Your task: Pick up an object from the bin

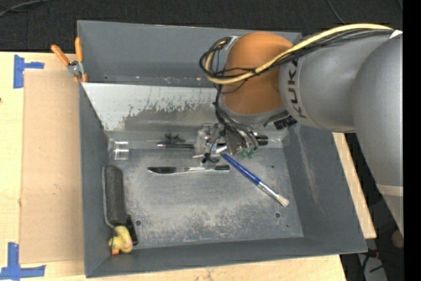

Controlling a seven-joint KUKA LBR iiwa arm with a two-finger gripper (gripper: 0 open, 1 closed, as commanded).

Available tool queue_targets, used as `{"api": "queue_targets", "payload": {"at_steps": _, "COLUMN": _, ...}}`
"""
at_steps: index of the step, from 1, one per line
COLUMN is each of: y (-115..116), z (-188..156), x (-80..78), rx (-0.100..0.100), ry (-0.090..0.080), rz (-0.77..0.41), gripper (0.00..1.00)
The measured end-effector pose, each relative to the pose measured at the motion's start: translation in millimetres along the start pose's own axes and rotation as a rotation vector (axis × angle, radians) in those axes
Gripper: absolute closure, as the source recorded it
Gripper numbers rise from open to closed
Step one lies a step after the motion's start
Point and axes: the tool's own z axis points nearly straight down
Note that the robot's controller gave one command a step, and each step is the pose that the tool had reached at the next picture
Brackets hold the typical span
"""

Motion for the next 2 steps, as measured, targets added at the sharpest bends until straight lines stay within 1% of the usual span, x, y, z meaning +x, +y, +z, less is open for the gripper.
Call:
{"api": "queue_targets", "payload": {"at_steps": 1, "y": 0.3, "z": -14.0, "x": -0.9, "rx": -0.001, "ry": -0.003, "rz": 0.000, "gripper": 1.00}}
{"api": "queue_targets", "payload": {"at_steps": 2, "y": 0.4, "z": -13.4, "x": -0.6, "rx": -0.001, "ry": -0.002, "rz": 0.000, "gripper": 1.00}}
